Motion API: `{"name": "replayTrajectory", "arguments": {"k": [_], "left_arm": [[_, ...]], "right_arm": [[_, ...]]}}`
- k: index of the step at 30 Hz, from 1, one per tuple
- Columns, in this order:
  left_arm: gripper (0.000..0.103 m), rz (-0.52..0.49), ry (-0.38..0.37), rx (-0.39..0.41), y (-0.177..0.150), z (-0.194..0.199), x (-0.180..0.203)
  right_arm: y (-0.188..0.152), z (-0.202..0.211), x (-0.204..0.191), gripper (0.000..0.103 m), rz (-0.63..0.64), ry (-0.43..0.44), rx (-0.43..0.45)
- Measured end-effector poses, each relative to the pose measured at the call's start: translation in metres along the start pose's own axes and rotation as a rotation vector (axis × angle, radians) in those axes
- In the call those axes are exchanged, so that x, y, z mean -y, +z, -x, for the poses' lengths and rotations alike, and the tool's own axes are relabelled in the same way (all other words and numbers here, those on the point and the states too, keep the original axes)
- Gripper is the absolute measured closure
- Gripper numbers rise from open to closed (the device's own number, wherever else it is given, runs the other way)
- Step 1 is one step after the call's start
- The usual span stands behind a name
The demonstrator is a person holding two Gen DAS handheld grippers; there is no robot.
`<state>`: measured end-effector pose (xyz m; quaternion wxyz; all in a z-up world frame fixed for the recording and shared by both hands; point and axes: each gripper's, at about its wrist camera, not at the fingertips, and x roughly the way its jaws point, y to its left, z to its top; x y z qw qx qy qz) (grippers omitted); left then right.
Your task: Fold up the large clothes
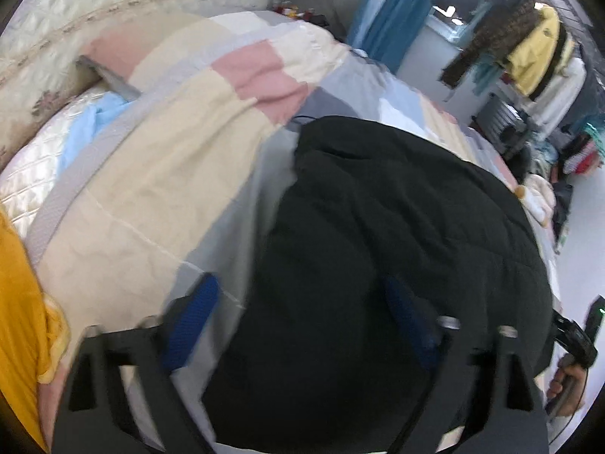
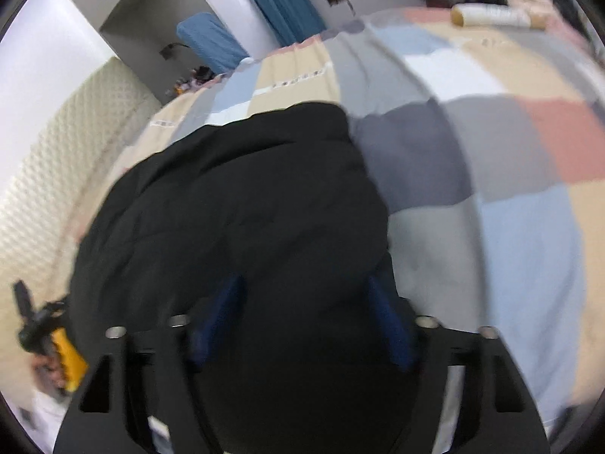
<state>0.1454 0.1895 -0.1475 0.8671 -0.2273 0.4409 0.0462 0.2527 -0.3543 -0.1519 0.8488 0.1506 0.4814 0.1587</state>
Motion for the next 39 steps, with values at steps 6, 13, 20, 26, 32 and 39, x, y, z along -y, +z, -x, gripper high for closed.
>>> {"name": "replayTrajectory", "arguments": {"k": [6, 13, 20, 26, 32, 39], "left_arm": [[0.084, -0.079, -0.053, 0.05, -0.008, 0.016, 0.015], [0.085, -0.096, 0.04, -0.04, -0.016, 0.001, 0.011], [0.077, -0.131, 0.093, -0.055, -0.025, -0.01, 0.014], [0.05, -0.206, 0.186, 0.036, -0.027, 0.01, 0.03], [0.024, -0.25, 0.191, 0.14, -0.025, 0.053, 0.048], [0.017, -0.289, 0.097, 0.253, -0.013, 0.124, 0.091]], "right_arm": [[-0.014, 0.011, -0.037, 0.085, 0.204, -0.01, 0.028], [-0.027, -0.006, -0.045, 0.085, 0.274, -0.114, -0.044], [-0.029, -0.011, -0.036, 0.081, 0.272, -0.118, -0.065], [-0.027, 0.021, -0.029, 0.077, 0.17, -0.053, 0.033], [-0.02, 0.069, -0.047, 0.07, 0.168, -0.045, 0.136], [-0.004, 0.16, -0.096, 0.036, 0.231, -0.025, 0.352]]}}
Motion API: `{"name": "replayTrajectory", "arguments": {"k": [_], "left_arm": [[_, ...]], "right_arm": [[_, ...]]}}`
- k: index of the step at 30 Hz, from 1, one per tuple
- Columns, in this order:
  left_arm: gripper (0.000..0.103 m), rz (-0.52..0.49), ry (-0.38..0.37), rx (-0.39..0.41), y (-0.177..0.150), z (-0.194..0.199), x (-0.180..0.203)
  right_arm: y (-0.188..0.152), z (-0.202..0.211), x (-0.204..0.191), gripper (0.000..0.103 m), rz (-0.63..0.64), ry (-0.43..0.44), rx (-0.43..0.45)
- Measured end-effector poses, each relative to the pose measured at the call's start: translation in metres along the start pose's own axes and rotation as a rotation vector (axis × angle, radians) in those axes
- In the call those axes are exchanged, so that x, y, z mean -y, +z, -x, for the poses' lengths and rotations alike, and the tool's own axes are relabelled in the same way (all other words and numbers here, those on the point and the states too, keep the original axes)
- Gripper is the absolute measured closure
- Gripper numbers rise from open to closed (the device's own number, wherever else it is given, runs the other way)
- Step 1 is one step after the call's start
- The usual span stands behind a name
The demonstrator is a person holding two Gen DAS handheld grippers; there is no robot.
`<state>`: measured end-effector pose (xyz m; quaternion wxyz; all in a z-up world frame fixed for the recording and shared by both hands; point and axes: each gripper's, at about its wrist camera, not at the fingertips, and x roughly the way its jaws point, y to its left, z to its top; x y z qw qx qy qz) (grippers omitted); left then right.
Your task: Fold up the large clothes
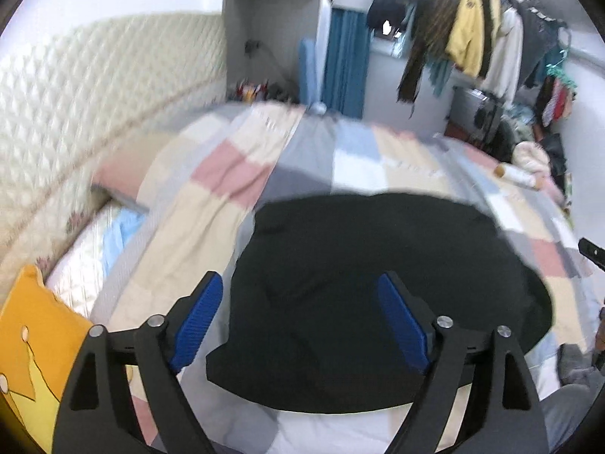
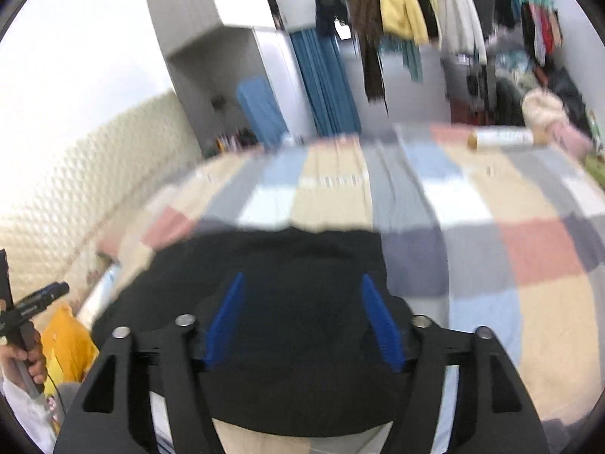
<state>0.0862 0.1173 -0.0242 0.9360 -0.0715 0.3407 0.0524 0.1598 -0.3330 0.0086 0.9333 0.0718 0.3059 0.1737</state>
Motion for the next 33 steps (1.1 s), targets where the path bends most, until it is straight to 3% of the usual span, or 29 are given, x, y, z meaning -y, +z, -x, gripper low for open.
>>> {"name": "replayTrajectory", "arguments": {"k": [3, 5, 11, 13, 19, 33], "left_arm": [[0.011, -0.009, -0.041, 0.057, 0.016, 0.03, 0.014], [0.0, -0.021, -0.054, 0.099, 0.021, 0.05, 0.024], [0.0, -0.05, -0.09, 0.172, 0.026, 0.099, 0.048], [0.0, -0.054, -0.104, 0.192, 0.024, 0.114, 0.055], [0.0, -0.066, -0.156, 0.259, 0.013, 0.149, 0.068], [0.0, -0.083, -0.182, 0.283, -0.022, 0.174, 0.086]], "right_arm": [[0.018, 0.037, -0.019, 0.032, 0.015, 0.021, 0.096], [0.027, 0.059, -0.032, 0.025, 0.032, 0.032, 0.157], [0.036, 0.108, -0.068, 0.013, 0.093, 0.048, 0.281], [0.033, 0.12, -0.078, 0.0, 0.114, 0.046, 0.316], [0.018, 0.138, -0.097, 0.0, 0.15, 0.099, 0.357], [-0.039, 0.156, -0.122, 0.0, 0.173, 0.067, 0.383]]}}
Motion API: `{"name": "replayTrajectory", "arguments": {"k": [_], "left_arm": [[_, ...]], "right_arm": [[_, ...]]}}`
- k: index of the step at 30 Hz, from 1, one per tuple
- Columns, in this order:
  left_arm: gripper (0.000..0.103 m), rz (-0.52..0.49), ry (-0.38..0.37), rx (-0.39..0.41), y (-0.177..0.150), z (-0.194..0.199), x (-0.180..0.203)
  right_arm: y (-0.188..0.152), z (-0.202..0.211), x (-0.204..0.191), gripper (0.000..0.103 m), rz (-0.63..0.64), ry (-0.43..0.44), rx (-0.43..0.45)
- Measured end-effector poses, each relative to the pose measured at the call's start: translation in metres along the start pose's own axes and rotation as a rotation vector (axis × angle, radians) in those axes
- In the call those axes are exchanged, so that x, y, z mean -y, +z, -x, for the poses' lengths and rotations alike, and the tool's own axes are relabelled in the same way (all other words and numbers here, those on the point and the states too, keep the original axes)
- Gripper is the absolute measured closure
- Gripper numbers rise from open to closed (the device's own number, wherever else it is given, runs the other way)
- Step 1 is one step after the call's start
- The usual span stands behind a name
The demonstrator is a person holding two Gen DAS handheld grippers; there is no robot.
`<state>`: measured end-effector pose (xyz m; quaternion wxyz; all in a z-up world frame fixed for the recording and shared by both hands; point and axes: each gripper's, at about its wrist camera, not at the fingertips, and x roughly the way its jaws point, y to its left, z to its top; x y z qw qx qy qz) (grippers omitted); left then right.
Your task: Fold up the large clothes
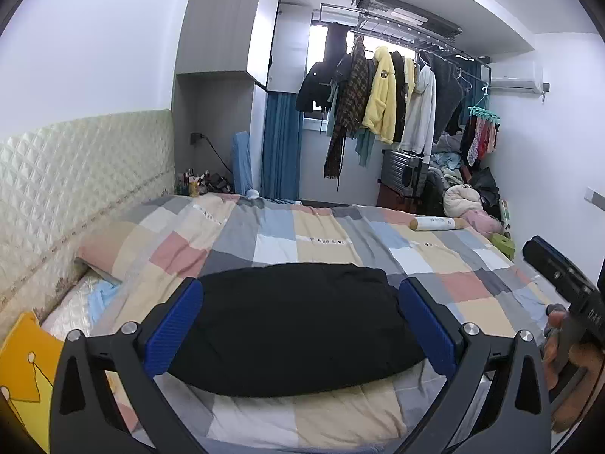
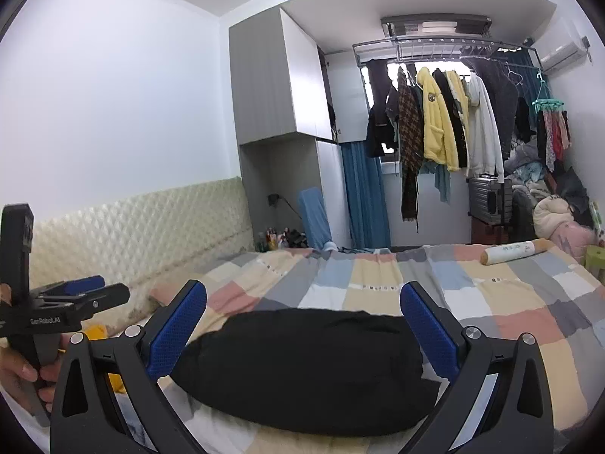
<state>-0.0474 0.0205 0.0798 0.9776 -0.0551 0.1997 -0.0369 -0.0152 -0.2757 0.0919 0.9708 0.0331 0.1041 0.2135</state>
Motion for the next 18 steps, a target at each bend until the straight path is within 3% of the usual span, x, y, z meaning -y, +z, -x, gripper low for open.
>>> {"name": "replayTrajectory", "arguments": {"k": [10, 13, 18], "left_arm": [[0.0, 0.044, 0.015, -0.032, -0.036, 0.0, 0.005], [0.0, 0.069, 0.056, -0.022, -0.044, 0.0, 0.005], [0.0, 0.076, 0.029, -0.065, -0.053, -0.012, 0.007]], "right_arm": [[-0.049, -0.011, -0.018, 0.0, 0.002, 0.003, -0.124], [-0.06, -0.011, -0.015, 0.0, -0.023, -0.011, -0.126], [-0.074, -0.018, -0.013, 0.0, -0.046, -0.021, -0.14]]}}
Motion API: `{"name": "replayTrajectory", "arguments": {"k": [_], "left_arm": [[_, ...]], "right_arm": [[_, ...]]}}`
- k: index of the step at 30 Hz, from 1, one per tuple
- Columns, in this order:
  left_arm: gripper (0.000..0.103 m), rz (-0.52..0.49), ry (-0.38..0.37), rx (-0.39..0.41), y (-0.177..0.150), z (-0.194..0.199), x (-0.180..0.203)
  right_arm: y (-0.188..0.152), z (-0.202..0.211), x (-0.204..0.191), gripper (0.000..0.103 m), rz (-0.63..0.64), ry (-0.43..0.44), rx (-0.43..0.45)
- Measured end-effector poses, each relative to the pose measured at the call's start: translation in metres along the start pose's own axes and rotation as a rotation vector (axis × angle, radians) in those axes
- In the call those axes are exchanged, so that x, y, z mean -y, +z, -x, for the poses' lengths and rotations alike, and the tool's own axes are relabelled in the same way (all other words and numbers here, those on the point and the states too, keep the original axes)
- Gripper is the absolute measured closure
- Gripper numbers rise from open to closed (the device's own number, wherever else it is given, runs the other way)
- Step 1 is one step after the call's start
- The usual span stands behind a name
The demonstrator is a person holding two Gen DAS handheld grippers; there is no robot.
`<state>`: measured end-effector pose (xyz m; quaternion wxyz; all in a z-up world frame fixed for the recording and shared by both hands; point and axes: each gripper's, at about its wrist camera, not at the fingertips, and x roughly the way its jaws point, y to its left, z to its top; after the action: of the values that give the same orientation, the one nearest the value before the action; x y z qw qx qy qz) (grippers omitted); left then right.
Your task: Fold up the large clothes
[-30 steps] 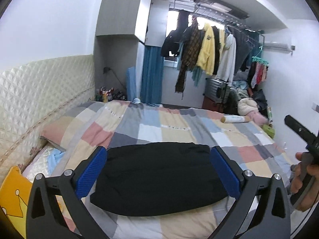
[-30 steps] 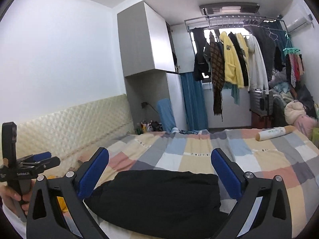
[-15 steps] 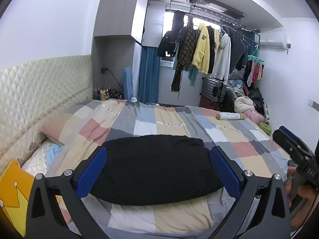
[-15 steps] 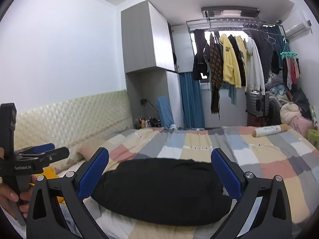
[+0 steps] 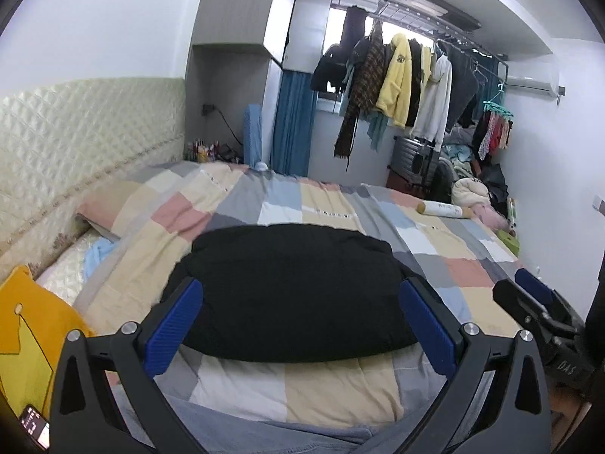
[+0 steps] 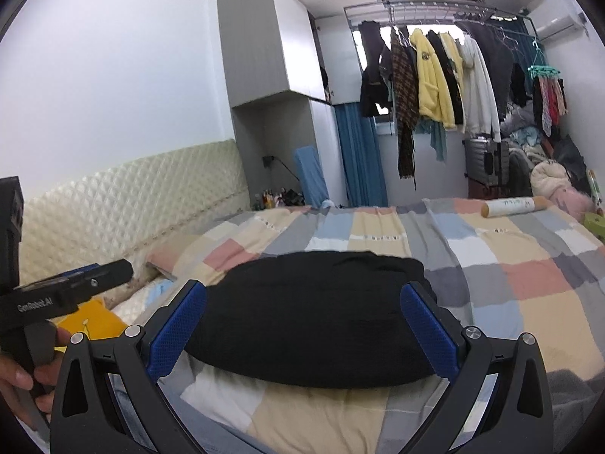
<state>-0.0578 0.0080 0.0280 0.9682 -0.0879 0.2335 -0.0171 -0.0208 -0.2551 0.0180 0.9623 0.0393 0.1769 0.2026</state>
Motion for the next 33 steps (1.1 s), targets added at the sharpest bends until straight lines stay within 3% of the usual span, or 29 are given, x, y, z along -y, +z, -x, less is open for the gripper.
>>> {"name": "replayTrajectory", "arguments": {"k": [9, 13, 33], "left_arm": [[0.0, -0.031, 0.065, -0.058, -0.018, -0.024, -0.002], [0.0, -0.026, 0.053, -0.093, -0.025, -0.034, -0.003], [0.0, -0.018, 0.052, -0.093, -0.026, -0.029, -0.004]], "right_arm": [[-0.02, -0.02, 0.01, 0.0, -0.044, -0.034, -0.064], [-0.025, -0.024, 0.009, 0.0, -0.035, -0.049, -0.083], [-0.027, -0.025, 0.005, 0.0, -0.017, -0.069, -0.091]]}}
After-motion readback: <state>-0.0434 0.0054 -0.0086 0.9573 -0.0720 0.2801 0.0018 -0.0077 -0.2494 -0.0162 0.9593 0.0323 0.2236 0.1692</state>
